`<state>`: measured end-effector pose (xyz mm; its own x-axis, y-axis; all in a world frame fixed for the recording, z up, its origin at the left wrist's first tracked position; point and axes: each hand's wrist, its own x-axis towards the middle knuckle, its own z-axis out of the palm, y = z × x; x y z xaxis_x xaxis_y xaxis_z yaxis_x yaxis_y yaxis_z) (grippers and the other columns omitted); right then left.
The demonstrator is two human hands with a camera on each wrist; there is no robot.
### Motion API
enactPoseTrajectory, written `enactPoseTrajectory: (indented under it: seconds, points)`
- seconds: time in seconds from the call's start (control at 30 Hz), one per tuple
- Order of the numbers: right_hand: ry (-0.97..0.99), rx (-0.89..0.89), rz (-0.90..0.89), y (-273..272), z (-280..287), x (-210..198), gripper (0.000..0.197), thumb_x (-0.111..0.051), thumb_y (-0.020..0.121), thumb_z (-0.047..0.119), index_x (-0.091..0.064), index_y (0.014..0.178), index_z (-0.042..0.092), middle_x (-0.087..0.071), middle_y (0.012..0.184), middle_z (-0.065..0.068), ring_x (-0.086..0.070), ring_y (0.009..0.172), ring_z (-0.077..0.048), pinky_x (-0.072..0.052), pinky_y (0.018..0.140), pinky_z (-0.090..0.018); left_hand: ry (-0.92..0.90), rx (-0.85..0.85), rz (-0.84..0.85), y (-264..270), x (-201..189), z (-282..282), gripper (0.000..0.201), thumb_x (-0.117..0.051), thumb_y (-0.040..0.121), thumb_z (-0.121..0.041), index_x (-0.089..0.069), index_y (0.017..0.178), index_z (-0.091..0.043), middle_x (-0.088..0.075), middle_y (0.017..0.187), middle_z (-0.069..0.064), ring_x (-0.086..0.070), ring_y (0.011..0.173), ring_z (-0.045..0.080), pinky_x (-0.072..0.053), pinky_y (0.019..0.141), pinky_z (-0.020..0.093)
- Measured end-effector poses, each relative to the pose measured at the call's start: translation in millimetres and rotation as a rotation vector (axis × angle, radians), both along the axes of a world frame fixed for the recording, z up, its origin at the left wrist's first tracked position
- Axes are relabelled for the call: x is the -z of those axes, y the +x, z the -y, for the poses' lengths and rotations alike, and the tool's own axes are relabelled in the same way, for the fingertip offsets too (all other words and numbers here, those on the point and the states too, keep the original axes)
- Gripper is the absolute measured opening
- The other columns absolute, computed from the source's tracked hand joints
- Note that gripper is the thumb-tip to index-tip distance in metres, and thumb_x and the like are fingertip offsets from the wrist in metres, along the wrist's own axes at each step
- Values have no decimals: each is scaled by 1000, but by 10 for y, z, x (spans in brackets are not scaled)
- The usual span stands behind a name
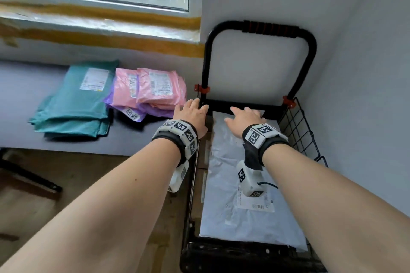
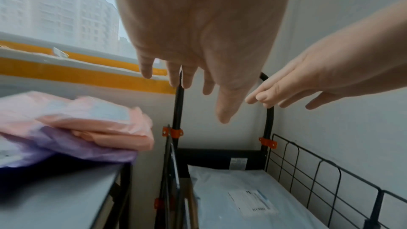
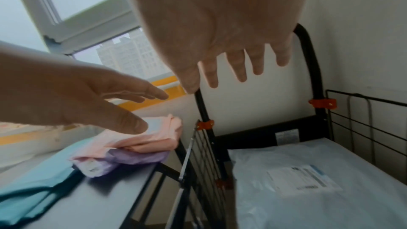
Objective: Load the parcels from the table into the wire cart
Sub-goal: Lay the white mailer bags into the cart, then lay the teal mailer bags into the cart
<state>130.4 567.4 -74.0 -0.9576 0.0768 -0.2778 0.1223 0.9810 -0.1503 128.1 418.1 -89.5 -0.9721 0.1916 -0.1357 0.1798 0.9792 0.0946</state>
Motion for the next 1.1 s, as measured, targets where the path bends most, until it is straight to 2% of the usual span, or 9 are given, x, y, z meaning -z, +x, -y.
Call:
enactPoseTrajectory:
  seconds: [0.17, 0.27, 0.4, 0.5, 0.67, 0.77, 0.83, 0.9, 1.1]
  points:
    - [-5, -72, -49, 202, 785, -337, 46, -38, 96, 42, -42, 139, 27, -41, 143, -10, -31, 134, -33, -28, 108, -45, 16, -42, -65, 282, -360, 742, 52, -51, 91, -27, -37, 140, -21, -28, 150, 7, -24, 140, 25, -24, 109, 48]
    - [-22, -106, -49, 273, 1249, -457, 46, -39, 95, 42, -44, 138, 27, -41, 145, -10, -33, 134, -34, -30, 107, -45, -2, -64, -35, 436, -480, 1212, 53, -52, 91, -35, -39, 140, -21, -29, 150, 8, -25, 139, 26, -25, 110, 48]
    - [-10, -183, -53, 355, 1881, -552, 44, -40, 93, 42, -49, 132, 25, -47, 140, -12, -41, 129, -35, -35, 107, -43, -52, -132, -67, 630, -531, 1860, 52, -54, 88, -32, -42, 138, -22, -36, 146, 6, -31, 136, 25, -29, 109, 44]
    - [2, -268, -48, 429, 2328, -598, 43, -40, 95, 37, -48, 134, 22, -48, 140, -11, -45, 127, -32, -37, 106, -37, -79, -172, -76, 763, -578, 2301, 48, -54, 89, -30, -46, 136, -21, -42, 141, 5, -36, 132, 24, -30, 107, 43]
    - [39, -372, -34, 463, 2935, -674, 43, -44, 94, 24, -48, 137, 18, -46, 143, -9, -45, 128, -30, -39, 106, -35, -96, -255, -99, 868, -605, 2902, 47, -54, 90, -32, -46, 136, -22, -44, 141, 3, -38, 132, 23, -30, 107, 44]
    - [58, -444, -67, 413, 3210, -717, 45, -38, 98, 20, -41, 142, 9, -45, 144, -10, -44, 131, -28, -40, 104, -31, -95, -305, -106, 834, -604, 3186, 47, -53, 90, -30, -46, 135, -22, -45, 138, 4, -39, 131, 23, -30, 106, 43]
    - [64, -470, -70, 335, 3373, -701, 48, -39, 96, 18, -40, 144, 12, -41, 149, -6, -43, 131, -27, -39, 103, -31, -95, -322, -114, 775, -590, 3334, 47, -53, 90, -29, -45, 135, -21, -45, 138, 5, -40, 130, 23, -31, 105, 42]
    - [41, -477, -50, 196, 3529, -647, 47, -42, 93, 15, -48, 139, 17, -35, 153, -6, -46, 129, -28, -37, 106, -32, -98, -328, -119, 688, -562, 3458, 48, -52, 90, -28, -44, 136, -21, -44, 138, 5, -39, 130, 23, -31, 103, 41]
    - [-43, -449, -3, -354, 3941, -426, 44, -48, 90, 14, -54, 133, 18, -47, 144, -10, -45, 130, -29, -41, 104, -31, -139, -344, -91, 171, -398, 3907, 48, -51, 90, -27, -43, 136, -20, -43, 137, 5, -39, 129, 24, -32, 103, 40]
